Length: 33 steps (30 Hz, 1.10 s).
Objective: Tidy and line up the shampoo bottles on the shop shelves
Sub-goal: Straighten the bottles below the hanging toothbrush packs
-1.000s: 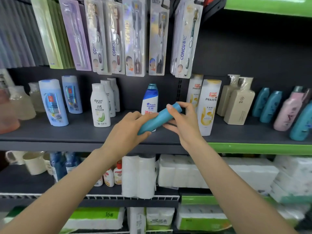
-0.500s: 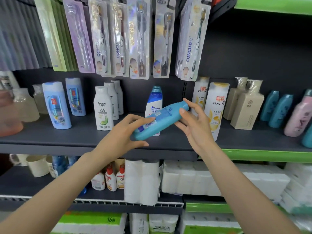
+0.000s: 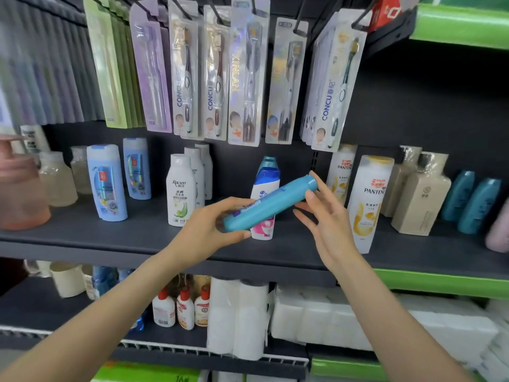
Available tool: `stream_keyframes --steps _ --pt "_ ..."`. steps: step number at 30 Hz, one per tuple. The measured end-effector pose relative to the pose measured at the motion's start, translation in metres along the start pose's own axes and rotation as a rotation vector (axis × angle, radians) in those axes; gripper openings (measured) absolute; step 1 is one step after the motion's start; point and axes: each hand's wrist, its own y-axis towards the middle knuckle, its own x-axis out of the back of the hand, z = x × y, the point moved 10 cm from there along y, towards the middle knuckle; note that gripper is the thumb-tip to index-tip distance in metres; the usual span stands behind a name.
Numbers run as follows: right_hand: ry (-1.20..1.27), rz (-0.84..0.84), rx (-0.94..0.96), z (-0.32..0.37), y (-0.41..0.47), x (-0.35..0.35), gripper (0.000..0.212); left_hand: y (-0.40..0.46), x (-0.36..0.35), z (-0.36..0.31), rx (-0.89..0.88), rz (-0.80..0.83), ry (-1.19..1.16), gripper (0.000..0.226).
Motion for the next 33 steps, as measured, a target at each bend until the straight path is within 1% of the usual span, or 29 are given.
stream_keyframes --steps 3,6,9,11,14,15,17,20,22,24,28,33 --pt "0.012 0.041 0.001 -0.003 0.001 -0.007 0.046 0.003 -0.007 -0.002 0.055 0.057 -0.201 0.043" --pt "0.052 0.086 -0.022 -0.004 0.004 -0.014 0.052 0.007 -0.015 -0.001 0.131 0.11 -0.346 0.037" --pt "0.05 0.045 0.008 0.003 0.009 -0.008 0.052 0.012 -0.023 0.004 0.188 0.147 -0.436 0.036" --pt "0.031 0.003 0.026 0.009 0.014 -0.001 0.052 0.017 -0.028 0.007 0.207 0.175 -0.457 0.036" --pt "-0.052 -0.065 0.038 0.017 0.024 0.011 0.05 0.03 -0.035 0.01 0.192 0.201 -0.358 0.035" --pt "-0.096 -0.089 0.041 0.018 0.028 0.016 0.049 0.035 -0.033 0.011 0.169 0.177 -0.288 0.033" --pt "-0.202 -0.121 0.056 0.021 0.038 0.023 0.048 0.048 -0.02 0.015 0.133 0.055 -0.168 0.027" --pt "-0.429 -0.091 0.104 0.021 0.055 0.028 0.051 0.063 0.012 0.026 0.129 -0.212 -0.16 0.013" --pt "-0.551 -0.045 0.131 0.017 0.065 0.028 0.052 0.071 0.025 0.041 0.175 -0.331 -0.172 0.014" --pt "-0.64 -0.038 0.144 0.009 0.077 0.033 0.052 0.081 0.026 0.057 0.24 -0.356 -0.183 0.014" --pt "-0.727 -0.09 0.152 -0.016 0.107 0.048 0.055 0.113 0.014 0.085 0.323 -0.342 -0.259 0.014" --pt "-0.747 -0.127 0.138 -0.045 0.148 0.053 0.059 0.166 -0.005 0.099 0.29 -0.271 -0.248 0.019"
